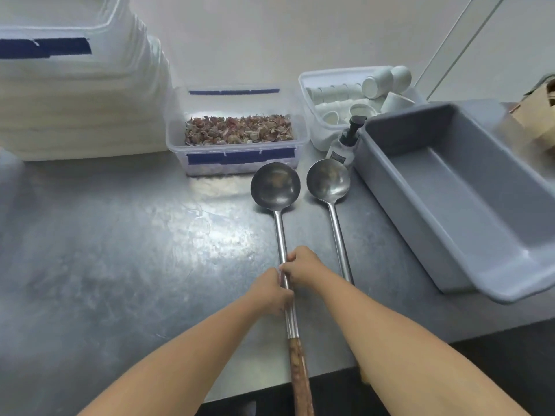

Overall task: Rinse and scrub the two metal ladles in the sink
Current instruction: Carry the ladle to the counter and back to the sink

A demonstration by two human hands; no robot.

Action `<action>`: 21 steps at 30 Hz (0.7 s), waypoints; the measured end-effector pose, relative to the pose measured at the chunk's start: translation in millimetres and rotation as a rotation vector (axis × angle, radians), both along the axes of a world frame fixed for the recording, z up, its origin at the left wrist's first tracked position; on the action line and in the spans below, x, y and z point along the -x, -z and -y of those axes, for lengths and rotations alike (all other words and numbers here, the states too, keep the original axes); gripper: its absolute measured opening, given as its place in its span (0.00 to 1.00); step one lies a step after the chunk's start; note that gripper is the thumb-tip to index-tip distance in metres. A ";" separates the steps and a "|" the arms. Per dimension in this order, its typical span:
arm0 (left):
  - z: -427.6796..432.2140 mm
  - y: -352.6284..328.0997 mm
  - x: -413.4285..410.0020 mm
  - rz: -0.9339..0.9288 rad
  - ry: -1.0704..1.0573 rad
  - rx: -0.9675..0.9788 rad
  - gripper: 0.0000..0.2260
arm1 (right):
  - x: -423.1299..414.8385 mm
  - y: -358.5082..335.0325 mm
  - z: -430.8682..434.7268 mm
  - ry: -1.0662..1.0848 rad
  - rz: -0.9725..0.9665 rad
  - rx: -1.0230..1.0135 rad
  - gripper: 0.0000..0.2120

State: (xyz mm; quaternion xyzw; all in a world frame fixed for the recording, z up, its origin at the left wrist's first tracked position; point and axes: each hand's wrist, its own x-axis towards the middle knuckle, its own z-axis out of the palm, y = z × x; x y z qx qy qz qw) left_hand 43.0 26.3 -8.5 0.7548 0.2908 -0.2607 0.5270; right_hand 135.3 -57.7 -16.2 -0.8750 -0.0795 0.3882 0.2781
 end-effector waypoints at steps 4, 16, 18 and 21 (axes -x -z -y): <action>-1.3 -21.9 1.6 0.057 0.016 0.103 0.12 | -1.6 -22.4 14.7 0.079 -0.033 -0.108 0.04; 88.7 -121.1 -48.7 0.291 0.468 0.223 0.14 | 9.4 -143.8 155.5 0.627 0.180 -0.399 0.06; 130.3 -135.2 -48.8 0.305 0.573 0.239 0.15 | 24.2 -152.6 198.7 0.762 0.241 -0.409 0.05; 201.1 -154.2 -33.4 0.309 0.728 0.293 0.14 | 61.2 -161.5 274.9 0.926 0.316 -0.379 0.05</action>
